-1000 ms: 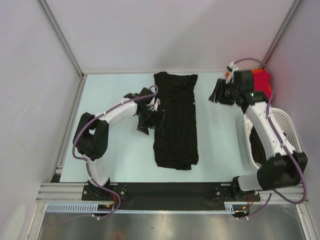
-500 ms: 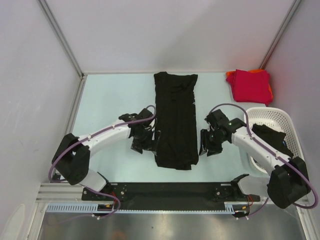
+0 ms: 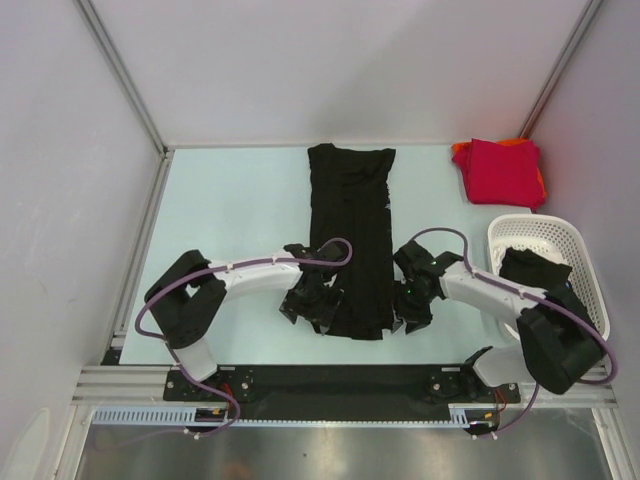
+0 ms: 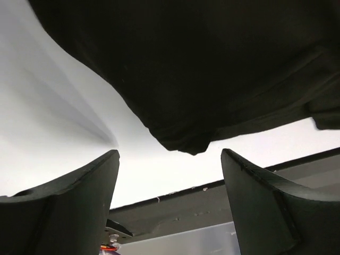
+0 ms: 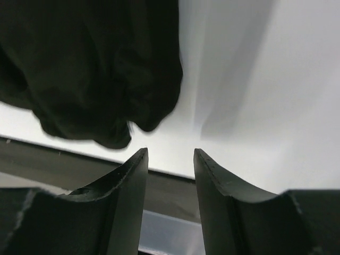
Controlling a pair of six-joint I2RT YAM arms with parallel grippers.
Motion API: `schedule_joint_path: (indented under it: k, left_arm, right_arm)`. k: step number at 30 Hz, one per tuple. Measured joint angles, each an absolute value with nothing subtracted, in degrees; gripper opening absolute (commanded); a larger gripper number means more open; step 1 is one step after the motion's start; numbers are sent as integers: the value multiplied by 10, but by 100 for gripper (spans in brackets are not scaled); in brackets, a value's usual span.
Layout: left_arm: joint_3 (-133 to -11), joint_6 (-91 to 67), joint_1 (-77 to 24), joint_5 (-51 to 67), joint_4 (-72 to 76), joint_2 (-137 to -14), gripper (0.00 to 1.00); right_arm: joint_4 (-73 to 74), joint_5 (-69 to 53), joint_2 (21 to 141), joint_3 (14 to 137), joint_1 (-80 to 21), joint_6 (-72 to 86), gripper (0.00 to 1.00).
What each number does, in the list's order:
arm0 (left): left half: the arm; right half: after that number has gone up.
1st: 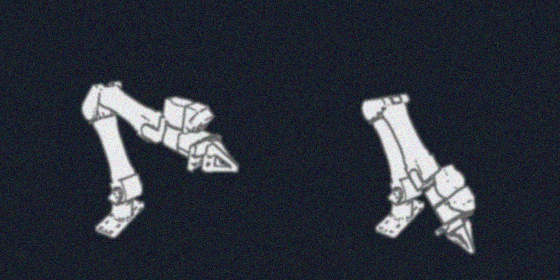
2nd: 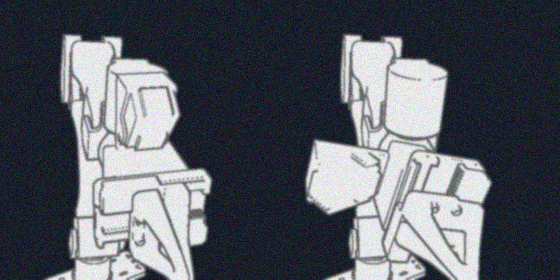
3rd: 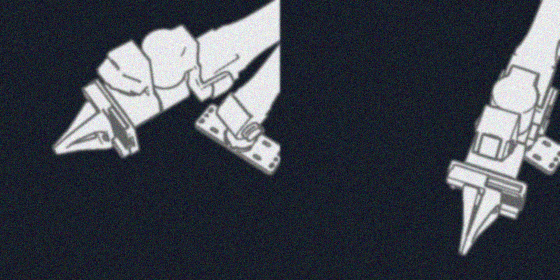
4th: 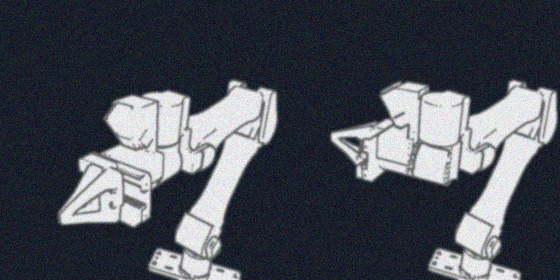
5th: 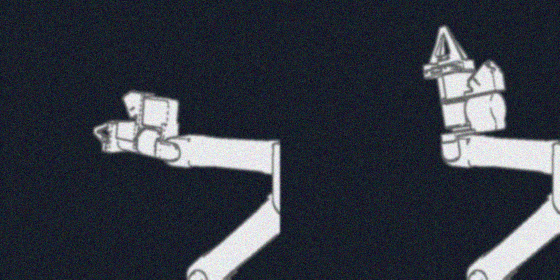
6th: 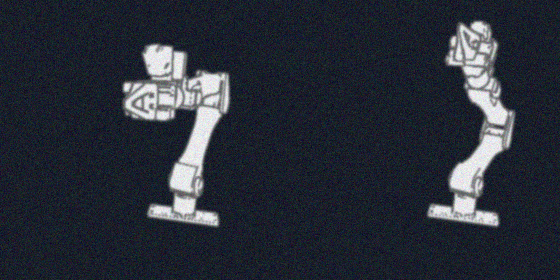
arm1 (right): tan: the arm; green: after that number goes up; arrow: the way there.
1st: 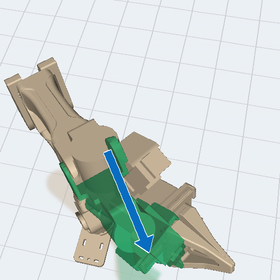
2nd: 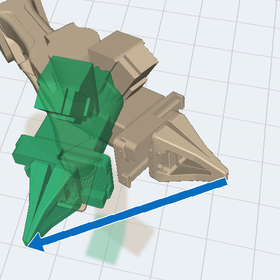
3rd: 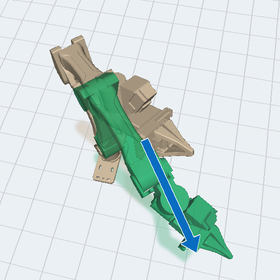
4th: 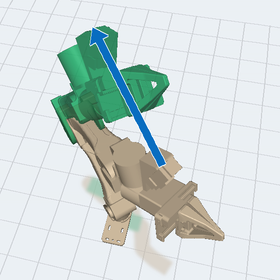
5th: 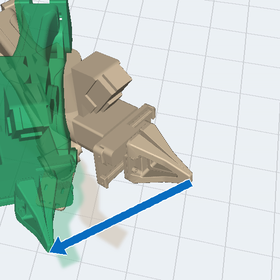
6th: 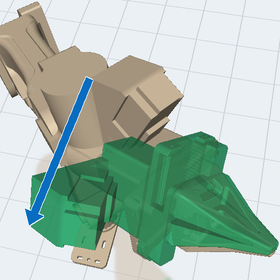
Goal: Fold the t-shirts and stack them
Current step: Rotate the tshirt 90 degrees, then grab the bottom of the folded rectangular tshirt with both arms
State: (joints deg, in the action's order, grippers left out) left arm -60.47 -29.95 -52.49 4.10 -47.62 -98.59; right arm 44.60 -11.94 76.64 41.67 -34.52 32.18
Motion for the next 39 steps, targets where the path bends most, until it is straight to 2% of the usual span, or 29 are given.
schedule_joint_path:
  k: [7,8,9,10,11,12,13,14,26,39]
  left_arm:
    - [-655,-294,-524,16,-477,-995,83]
    - [-659,-293,-524,14,-477,-998,79]
    - [-662,-291,-524,14,-477,-1001,73]
    - [-663,-288,-524,13,-475,-1006,58]
    - [-664,-285,-524,12,-475,-1013,49]
    - [-664,-283,-524,12,-474,-1021,37]
    - [-664,-284,-524,11,-473,-1029,9]
    - [-665,-277,-523,11,-472,-1040,0]
    - [-652,-290,-500,28,-475,-1040,0]
    - [-614,-300,-468,50,-453,-1015,3]
  right_arm:
    - [396,-90,858,446,-382,335,43]
    - [392,-86,867,456,-386,336,41]
    - [388,-82,874,463,-390,337,37]
    - [384,-77,881,470,-393,337,33]
    - [383,-73,886,475,-395,338,23]
    - [380,-68,894,483,-397,339,17]
    - [378,-66,901,488,-398,336,11]
    - [378,-64,911,497,-399,337,0]
    - [441,-24,971,570,-424,326,0]
    - [456,10,969,570,-427,341,0]
